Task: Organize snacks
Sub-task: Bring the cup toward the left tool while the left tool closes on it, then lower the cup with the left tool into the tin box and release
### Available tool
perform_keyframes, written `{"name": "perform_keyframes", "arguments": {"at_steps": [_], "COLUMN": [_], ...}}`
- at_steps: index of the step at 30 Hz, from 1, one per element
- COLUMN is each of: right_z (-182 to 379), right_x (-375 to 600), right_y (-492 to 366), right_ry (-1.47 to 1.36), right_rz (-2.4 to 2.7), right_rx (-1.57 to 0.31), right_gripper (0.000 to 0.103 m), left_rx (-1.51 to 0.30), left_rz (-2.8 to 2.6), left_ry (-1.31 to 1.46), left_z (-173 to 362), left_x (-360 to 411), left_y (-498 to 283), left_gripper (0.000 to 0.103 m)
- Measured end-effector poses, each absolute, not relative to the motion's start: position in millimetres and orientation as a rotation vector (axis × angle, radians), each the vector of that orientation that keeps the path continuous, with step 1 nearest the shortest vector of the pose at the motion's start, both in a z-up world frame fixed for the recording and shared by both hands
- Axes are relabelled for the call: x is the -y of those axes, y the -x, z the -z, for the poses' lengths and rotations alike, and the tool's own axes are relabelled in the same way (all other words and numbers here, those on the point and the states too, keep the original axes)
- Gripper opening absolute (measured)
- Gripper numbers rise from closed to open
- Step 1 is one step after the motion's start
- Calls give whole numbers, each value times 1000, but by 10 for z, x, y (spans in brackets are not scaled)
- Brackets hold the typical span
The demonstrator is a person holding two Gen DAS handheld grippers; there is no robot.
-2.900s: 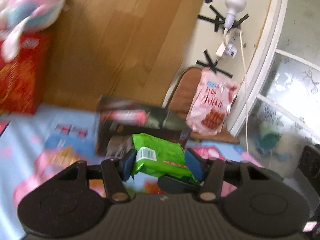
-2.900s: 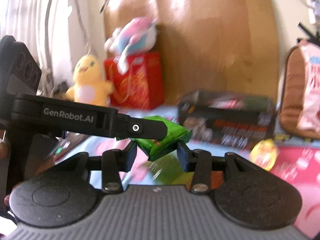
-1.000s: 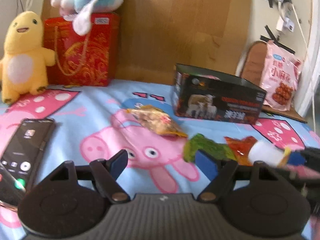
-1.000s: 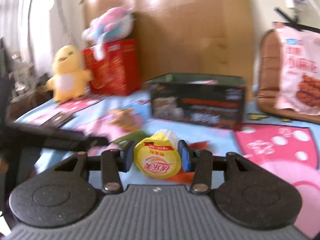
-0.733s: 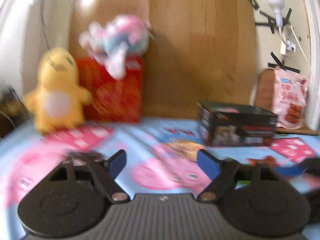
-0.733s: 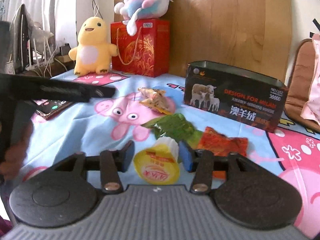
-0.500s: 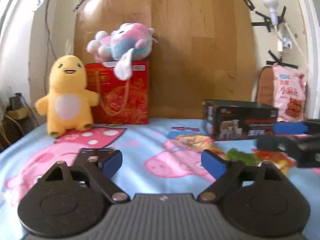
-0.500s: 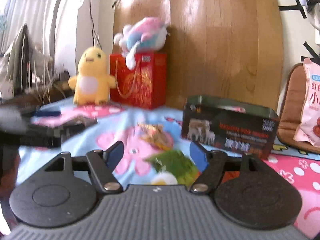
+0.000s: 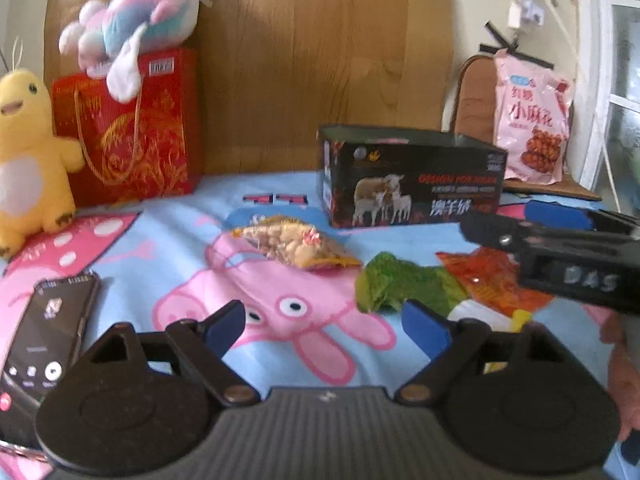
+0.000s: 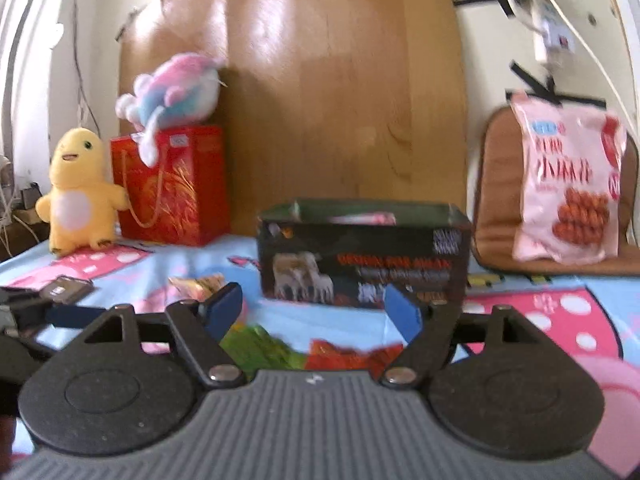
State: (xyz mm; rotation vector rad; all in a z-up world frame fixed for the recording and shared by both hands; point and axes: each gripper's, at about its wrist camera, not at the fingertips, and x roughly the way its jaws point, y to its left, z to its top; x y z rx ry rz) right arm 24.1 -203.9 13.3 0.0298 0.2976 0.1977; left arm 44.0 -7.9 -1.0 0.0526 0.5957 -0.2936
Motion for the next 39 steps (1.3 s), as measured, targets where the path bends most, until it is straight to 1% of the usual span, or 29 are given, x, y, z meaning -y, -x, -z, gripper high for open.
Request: {"name": "perform_keyframes", "arguments": {"at_steps": [5,6,8,10,15,16,17,18,19,20,21,24,26,27,30,31,32,33,34,36,37,38,39], "right_z": [-138,-153,-184,-212,-133,-90,-51,-7,13,13,2,-125,-259,-334,-580,-626,-670,-686,-666,-630,-624,-617,-599], "right_x": [2140,2159,2232,2326,2422,2387,2335,2256,2193,2130,2059,2001,2074,2106,2179,2200,2225,2261,2296,2405,2497,2579,2628], "right_y": [-209,-201,-161,-79,50,37,5,-48,-66,-71,-90,-130,-247,-313,-565,-674,-811,-949,-1098,-1248,-1220,-1147,-1059], "right_ry": [-59,-59,-64,-57,49,85,115,144,154,165,181,189,139,125,139,142,142,141,148,138,98,58,39], "right_rz": [-219,-233,-297,-380,-586,-601,-608,-623,-646,-660,-667,-651,-623,-603,-500,-469,-433,-391,-328,-221,-221,-243,-258], "right_rx": [-317,-323,-345,-367,-506,-537,-565,-600,-600,-592,-597,-543,-502,-470,-355,-338,-326,-318,-324,-368,-374,-373,-369], "right_gripper": [79,79,79,80,79,70,61,48,34,31,17,17,17,17,18,18,19,24,37,37,37,37,37], "left_rx": [-633,-645,-679,-706,-796,-836,-831,-831,-860,-867,-844,-777,-710,-666,-592,-570,-550,-534,-528,-531,-522,-513,-506], "left_rz": [314,332,407,503,668,667,668,668,695,673,658,672,690,698,706,689,647,579,501,434,428,414,386], "left_ry": [-5,17,96,185,322,309,312,307,299,284,272,275,252,221,157,132,98,56,15,7,20,18,4], "left_z": [20,8,-27,-67,-54,-1,37,36,21,-9,-70,-344,-589,-708,-951,-980,-986,-983,-975,-965,-958,-945,-929], "left_x": [7,-14,-78,-139,-85,-2,44,89,155,201,218,245,338,418,741,848,950,1037,1107,1107,1068,1043,1018], "left_y": [-492,-506,-532,-539,-615,-657,-664,-659,-664,-665,-666,-831,-992,-1076,-1475,-1587,-1676,-1748,-1795,-1781,-1724,-1662,-1600], "left_gripper": [88,87,80,78,78,78,77,72,52,50,50,50,50,51,62,68,78,80,81,81,86,93,95]}}
